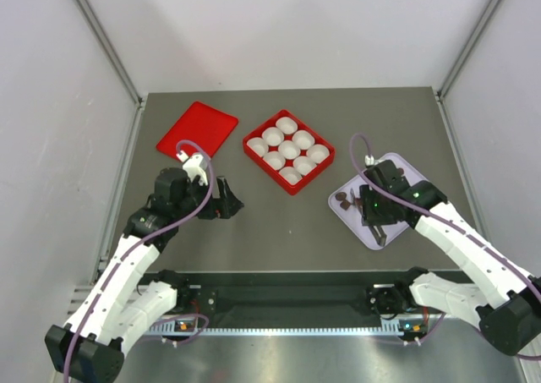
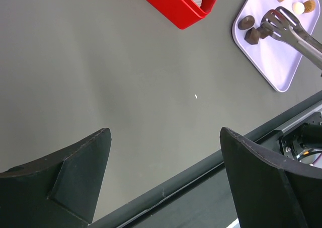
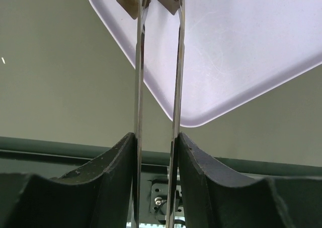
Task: Pack the chocolate
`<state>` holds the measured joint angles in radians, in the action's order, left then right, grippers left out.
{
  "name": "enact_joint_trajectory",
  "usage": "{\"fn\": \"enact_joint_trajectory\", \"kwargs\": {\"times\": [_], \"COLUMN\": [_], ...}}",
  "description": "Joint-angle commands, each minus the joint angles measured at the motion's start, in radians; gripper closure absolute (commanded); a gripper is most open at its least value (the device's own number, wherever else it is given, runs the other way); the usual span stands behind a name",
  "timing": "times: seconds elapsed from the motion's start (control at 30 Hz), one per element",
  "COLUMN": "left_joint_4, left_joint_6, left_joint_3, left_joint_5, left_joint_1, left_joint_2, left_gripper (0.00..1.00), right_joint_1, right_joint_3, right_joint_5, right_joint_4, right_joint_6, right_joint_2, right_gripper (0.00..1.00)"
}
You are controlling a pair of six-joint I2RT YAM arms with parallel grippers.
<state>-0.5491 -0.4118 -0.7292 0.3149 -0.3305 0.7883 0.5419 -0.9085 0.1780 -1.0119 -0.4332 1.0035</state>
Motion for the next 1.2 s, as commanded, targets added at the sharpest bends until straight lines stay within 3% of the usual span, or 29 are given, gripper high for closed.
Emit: {"fn": "enact_joint_trajectory", "kwargs": {"times": [0.0,0.33,0.67,0.77,1.0,1.17], "left_joint_4": [0.038,0.040,0.040,0.040,0.040,0.041], "left_joint_6": [0.007,0.007,0.007,0.008,0.008,0.007], "left_joint_3": [-0.001,-0.001,0.001,0.001,0.001,0.001], "left_joint_5": [-0.013,-0.005,-0.008,-0.008,-0.010,-0.010], "left_joint_1": [-0.007,-0.012,-0.013,-0.013,-0.016,-0.018], "left_joint_2": [-0.021,-0.014,-0.018,-0.018,-0.017,-0.015], "left_gripper": [0.06,0.06,0.05,0.05,0.05,0.05], "right_joint_1": [-0.016,-0.031,-0.036,-0.036,-0.034,-0.034], "right_joint_3": [-0.006,-0.036,-0.017,-0.010,-0.075,-0.246], "right_joint_5": [-0.003,0.093,0.068,0.049,0.055,0.095], "right_joint_4": [0.018,-0.010,-0.008,-0.001,-0.040,-0.088], "right_joint_6": [0.016,-0.013,-0.024,-0.022,-0.016,0.007], "right_joint_2": [0.006,0.014,0.015,0.000,-0.025,0.000], "right_gripper": [0.61,0.60,0.60,0.64,0.83,0.85]}}
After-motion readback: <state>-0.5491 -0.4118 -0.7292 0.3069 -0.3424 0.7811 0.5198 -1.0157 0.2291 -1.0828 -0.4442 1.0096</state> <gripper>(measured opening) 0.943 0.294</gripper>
